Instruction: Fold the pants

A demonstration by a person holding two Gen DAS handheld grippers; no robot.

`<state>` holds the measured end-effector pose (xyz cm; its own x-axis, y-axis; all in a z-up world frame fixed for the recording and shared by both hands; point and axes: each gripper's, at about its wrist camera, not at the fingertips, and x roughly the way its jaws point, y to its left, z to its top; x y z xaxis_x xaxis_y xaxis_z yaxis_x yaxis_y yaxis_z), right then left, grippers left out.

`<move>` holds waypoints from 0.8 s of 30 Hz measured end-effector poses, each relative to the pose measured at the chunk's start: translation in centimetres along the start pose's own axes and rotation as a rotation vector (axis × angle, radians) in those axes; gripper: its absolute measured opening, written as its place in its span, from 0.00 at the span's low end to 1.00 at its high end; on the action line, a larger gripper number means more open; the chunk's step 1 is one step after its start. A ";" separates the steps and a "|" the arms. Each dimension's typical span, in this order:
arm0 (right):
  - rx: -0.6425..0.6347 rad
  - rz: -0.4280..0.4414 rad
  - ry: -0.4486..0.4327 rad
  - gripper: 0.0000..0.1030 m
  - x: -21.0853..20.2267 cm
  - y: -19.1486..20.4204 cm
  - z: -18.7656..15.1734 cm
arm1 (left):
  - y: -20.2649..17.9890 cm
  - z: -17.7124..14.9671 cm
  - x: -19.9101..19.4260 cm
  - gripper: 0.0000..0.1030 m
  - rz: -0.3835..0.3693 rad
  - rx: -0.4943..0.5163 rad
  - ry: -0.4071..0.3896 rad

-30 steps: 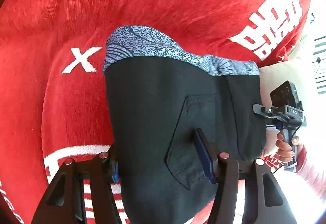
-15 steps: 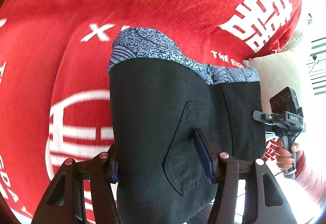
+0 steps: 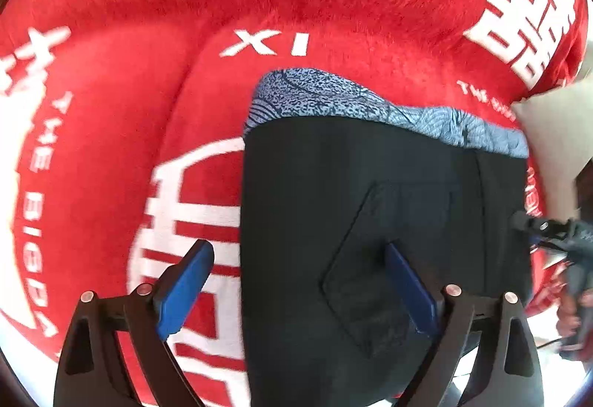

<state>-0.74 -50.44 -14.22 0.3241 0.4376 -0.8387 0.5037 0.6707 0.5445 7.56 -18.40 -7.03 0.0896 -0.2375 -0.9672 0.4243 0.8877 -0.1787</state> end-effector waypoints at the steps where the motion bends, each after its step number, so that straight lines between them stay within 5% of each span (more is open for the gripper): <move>1: 0.000 -0.028 -0.007 0.73 -0.3 0.2 -0.1 | -0.3 -0.1 -0.4 0.91 0.034 0.017 0.001; 4: -0.007 -0.145 -0.021 0.73 -1.8 1.1 -1.0 | -1.4 -1.0 -1.8 0.92 0.143 0.067 -0.005; 6: -0.015 -0.210 -0.014 0.80 -2.4 2.0 -1.7 | -2.1 -1.7 -2.9 1.00 0.167 0.090 -0.003; 10: -0.028 -0.299 -0.001 0.84 -3.4 4.0 -3.5 | -3.4 -3.3 -4.5 1.00 0.177 0.122 0.034; 14: -0.053 -0.347 -0.009 0.87 -4.6 6.0 -5.1 | -4.8 -4.7 -5.6 1.00 0.177 0.140 0.079; 17: -0.084 -0.368 -0.030 1.00 -5.6 7.8 -6.0 | -5.8 -5.4 -7.0 1.00 0.194 0.143 0.077; 24: -0.151 -0.443 -0.054 1.00 -7.3 11.6 -7.6 | -6.9 -6.1 -9.2 1.00 0.262 0.139 0.060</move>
<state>-3.37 -41.29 -1.79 0.1473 0.0605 -0.9872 0.4820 0.8672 0.1251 -1.66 -19.92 2.05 0.1610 0.0201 -0.9868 0.5137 0.8520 0.1011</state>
